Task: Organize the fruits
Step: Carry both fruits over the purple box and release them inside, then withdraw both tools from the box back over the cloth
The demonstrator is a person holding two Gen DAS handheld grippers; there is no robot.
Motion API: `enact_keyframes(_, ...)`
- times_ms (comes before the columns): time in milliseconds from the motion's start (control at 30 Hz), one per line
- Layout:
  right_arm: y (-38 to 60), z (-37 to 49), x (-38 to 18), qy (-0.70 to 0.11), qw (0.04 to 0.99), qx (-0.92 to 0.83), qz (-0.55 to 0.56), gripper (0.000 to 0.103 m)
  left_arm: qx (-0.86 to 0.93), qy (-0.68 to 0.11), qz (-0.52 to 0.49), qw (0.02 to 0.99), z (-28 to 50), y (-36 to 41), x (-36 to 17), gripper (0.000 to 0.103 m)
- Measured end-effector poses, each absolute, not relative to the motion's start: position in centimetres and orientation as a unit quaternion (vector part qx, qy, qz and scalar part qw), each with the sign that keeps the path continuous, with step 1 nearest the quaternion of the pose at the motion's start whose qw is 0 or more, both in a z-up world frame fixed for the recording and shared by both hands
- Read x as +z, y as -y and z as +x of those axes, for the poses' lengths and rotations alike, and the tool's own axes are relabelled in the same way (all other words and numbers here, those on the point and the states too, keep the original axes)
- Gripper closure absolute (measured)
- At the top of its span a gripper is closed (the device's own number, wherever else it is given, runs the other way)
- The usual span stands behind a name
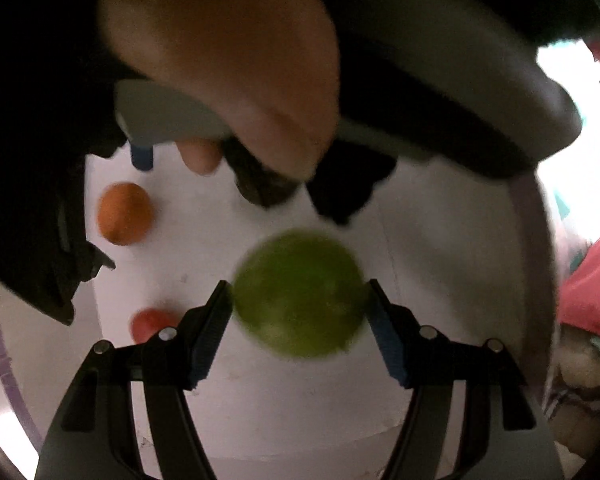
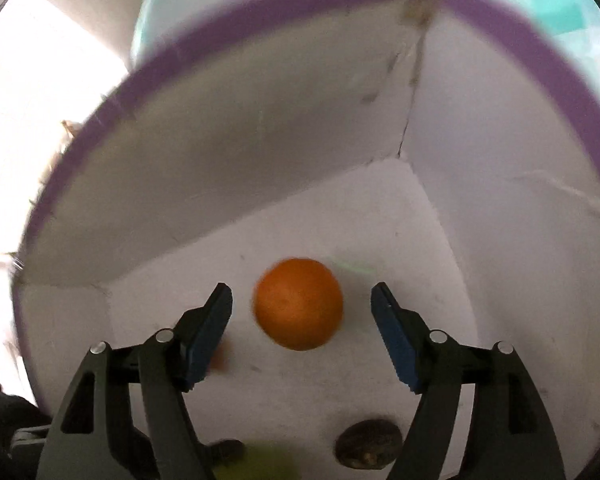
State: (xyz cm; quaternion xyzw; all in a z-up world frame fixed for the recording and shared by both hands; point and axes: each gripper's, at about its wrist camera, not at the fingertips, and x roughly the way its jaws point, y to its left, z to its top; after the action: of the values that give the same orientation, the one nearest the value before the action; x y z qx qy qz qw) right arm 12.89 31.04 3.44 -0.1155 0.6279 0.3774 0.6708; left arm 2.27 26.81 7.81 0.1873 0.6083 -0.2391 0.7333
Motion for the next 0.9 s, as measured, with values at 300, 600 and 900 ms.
enact_keyframes(300,-23.3,11.0,11.8,-0.575,0.727,0.376,-0.012,0.024,-0.099,-0.505,0.090,0.853,0.3,-29.7,15.9,0.012)
enact_keyframes(600,-11.3,1.9,19.7,-0.489,0.794,0.354,0.064,0.016,0.074,-0.365,0.069,0.926,-7.8,-24.3,22.9,0.002)
enact_keyframes(900,3.1,-6.1,17.0,-0.475,0.841,0.236,0.110,0.016,-0.011,-0.359,0.094,0.929,-12.9,-11.5,21.4,0.002)
